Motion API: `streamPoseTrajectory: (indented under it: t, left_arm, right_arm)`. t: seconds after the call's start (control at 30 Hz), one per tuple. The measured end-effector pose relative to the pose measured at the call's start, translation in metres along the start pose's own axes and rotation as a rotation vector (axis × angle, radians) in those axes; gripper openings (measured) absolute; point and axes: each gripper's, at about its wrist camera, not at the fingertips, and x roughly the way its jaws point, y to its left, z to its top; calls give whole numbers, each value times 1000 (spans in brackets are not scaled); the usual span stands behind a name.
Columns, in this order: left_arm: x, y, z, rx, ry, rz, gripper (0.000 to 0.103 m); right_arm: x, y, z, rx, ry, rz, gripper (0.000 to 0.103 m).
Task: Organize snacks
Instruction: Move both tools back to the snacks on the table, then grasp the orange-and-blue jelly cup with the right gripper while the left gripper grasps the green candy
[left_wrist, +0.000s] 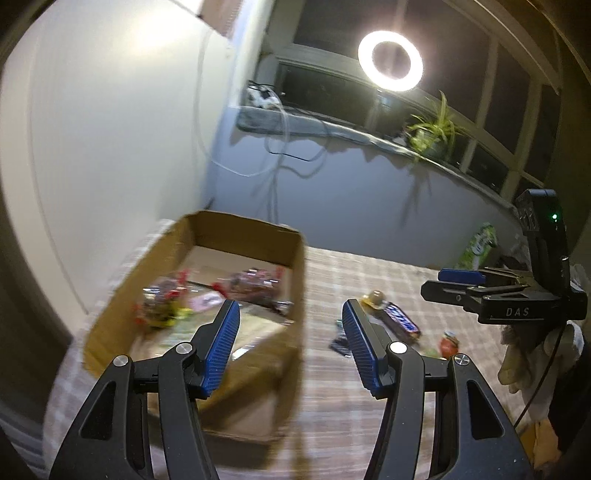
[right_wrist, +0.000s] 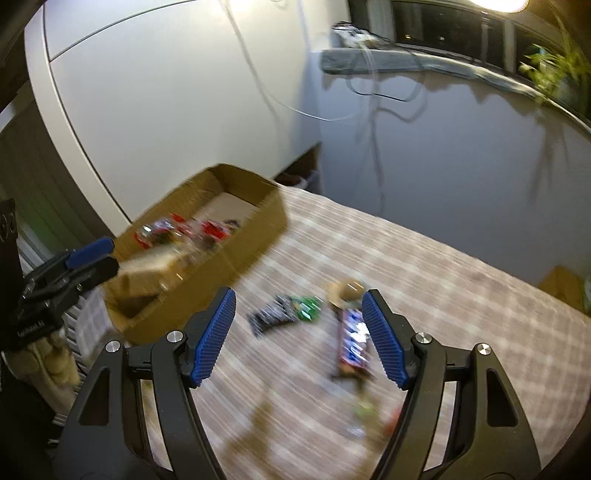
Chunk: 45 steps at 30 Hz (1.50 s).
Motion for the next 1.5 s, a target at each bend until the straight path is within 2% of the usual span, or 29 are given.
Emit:
streamPoseTrajectory:
  t: [0.3,0.4,0.53,0.57,0.6,0.7,0.87,1.07,1.3,1.37,1.4,1.5]
  left_arm:
    - [27,-54,-12,82,73,-85,54]
    - [38,-70,-17,103,108,-113,47]
    - [53,-96,-27,136,154,-160,45]
    - [58,-103,-30,145,170,-175,41]
    - [62,-109,-33,153,183,-185,40]
    - [75,-126,-41,179,229,-216,34]
    - [94,-147,-50,203,284,-252,30]
    - [109,-165,-55,243,315,-265,30]
    - [121,-174,-63,279,348,-261,27]
    - [125,-175,-65,287,356,-258,25]
    - [126,-175,-65,289,358,-258,25]
    - [128,-176,-66,297,362,-258,23]
  right_arm:
    - [-19,-53,-47,60,48,-80,74]
    - [-16,-62,-61,55,74,-108,74]
    - [-10,-75,-78,57,107,-129,74]
    - [-9,-76,-80,59,111,-130,73]
    - [-7,-79,-82,60,116,-127,72]
    - [-2,-83,-88,62,136,-108,57]
    - [4,-84,-92,51,147,-90,53]
    - [9,-88,-95,35,155,-102,51]
    - [16,-92,-97,17,163,-79,51]
    - [17,-91,-97,4,164,-79,48]
    - [17,-89,-97,-6,163,-76,42]
    - [18,-88,-97,-13,163,-74,41]
